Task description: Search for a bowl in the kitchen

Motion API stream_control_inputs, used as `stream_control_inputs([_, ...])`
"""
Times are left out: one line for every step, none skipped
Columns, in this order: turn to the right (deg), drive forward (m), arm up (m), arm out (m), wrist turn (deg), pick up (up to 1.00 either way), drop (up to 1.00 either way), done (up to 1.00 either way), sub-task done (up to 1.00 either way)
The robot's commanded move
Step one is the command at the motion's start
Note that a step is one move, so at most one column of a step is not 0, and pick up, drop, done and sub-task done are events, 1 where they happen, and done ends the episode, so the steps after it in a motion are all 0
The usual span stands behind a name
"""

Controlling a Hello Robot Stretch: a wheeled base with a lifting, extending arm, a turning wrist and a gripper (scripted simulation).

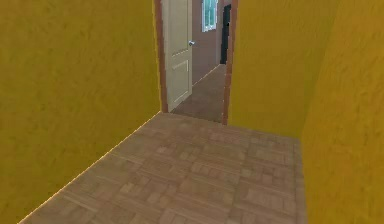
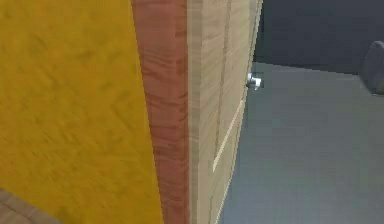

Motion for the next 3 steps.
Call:
stream_control_inputs([3.0,0.00,0.00,0.00,0.0,0.00,0.00,0.00,0.00])
stream_control_inputs([-45.0,0.00,0.00,0.00,0.0,0.00,0.00,0.00,0.00])
stream_control_inputs([-45.0,0.00,0.00,0.00,0.0,0.00,0.00,0.00,0.00])
